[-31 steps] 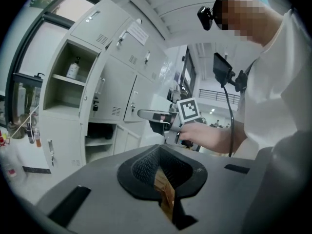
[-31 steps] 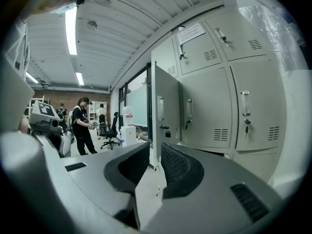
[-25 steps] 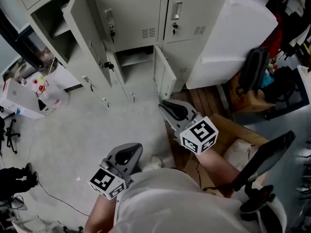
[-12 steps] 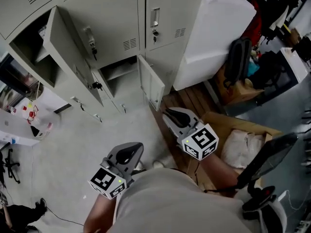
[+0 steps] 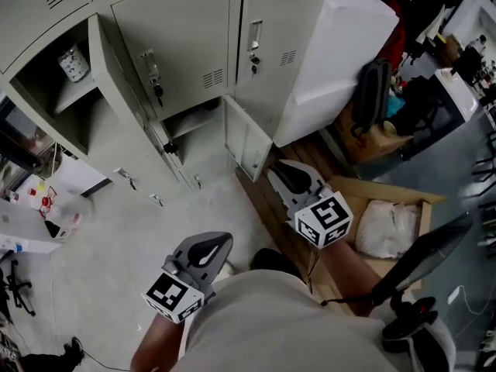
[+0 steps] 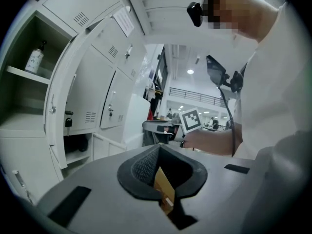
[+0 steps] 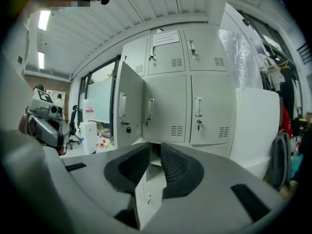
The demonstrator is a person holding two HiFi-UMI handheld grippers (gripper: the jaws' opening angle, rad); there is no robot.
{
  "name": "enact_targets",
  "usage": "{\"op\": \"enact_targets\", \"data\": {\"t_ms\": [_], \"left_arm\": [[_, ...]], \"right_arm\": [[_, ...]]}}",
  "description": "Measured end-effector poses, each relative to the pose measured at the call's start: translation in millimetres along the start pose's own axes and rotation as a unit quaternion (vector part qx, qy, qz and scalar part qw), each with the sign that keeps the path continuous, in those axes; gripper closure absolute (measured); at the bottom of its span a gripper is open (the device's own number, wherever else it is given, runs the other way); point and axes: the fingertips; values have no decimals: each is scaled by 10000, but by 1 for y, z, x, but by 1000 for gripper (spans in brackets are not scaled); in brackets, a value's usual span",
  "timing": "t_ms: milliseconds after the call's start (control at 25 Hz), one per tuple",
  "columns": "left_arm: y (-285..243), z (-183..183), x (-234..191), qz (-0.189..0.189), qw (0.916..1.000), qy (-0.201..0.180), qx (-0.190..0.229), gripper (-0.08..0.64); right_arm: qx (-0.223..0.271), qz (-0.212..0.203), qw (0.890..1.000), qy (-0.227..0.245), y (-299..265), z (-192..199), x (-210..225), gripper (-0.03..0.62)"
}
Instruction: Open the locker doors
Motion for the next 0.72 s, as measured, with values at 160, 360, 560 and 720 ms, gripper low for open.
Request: {"op": "enact_targets", "data": {"t_ms": [160,360,560,720], "left_arm": [[7,16,-10,45,9999,107,-102,549],[-3,10,-29,-21,9999,120,-91,549],[-25,-13,-61,-345,9993,101,65,549],[-48,-23,-74,-454,9989,54,45,549]], "right_arm": [[35,297,9995,-68,-15,0,15,532],[184,313,9993,90,-49,-29,48,531],[373,211,9988,244,-100,-71,90,495],[514,170,9982,269,-138,-98,123,474]]}}
Point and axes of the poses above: the fingertips, and each gripper's own axes: y backward along the fingers, x to its right, z out of its underside, and after that the axes turned 9 degrees about -y, right-handed
